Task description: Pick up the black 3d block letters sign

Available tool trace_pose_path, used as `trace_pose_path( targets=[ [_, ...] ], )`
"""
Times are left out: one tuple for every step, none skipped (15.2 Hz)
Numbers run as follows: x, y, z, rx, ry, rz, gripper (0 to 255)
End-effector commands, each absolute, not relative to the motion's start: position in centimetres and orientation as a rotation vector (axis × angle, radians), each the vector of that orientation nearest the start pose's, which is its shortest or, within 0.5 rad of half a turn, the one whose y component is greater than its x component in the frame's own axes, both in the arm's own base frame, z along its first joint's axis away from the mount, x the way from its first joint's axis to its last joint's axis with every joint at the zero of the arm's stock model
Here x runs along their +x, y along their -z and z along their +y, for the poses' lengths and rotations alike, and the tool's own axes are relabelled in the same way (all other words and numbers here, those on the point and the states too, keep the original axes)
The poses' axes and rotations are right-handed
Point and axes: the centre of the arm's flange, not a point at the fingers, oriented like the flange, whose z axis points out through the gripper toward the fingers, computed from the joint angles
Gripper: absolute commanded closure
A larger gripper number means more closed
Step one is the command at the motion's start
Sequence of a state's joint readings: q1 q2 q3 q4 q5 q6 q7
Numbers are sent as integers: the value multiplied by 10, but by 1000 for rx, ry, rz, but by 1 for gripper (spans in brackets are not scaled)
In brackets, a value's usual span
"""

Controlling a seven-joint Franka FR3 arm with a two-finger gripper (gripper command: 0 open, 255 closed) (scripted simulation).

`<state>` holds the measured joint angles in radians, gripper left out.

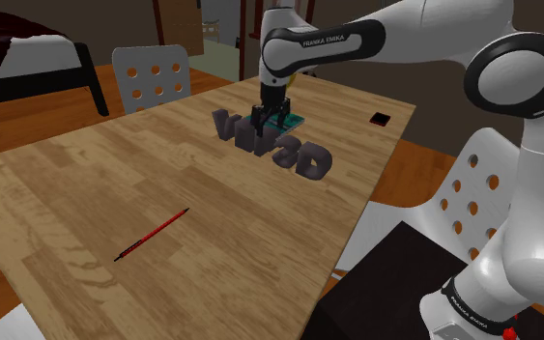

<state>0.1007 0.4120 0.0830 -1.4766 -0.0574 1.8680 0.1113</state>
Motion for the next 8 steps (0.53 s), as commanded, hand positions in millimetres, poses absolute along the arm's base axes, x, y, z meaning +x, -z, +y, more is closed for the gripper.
trace_pose_path(
  targets=[
    [670,-430,113,-3163,-24,-132,0],
    [670,-424,113,-3163,-24,-132,0],
    [670,-419,113,-3163,-24,-132,0],
    [670,-414,113,-3163,-24,-132,0],
    [670,-411,113,-3163,-24,-132,0],
    [670,-411,113,-3163,-24,-132,0],
    [670,-411,113,-3163,-24,-132,255],
    [669,-411,113,-3163,-24,-132,255]
  ],
)
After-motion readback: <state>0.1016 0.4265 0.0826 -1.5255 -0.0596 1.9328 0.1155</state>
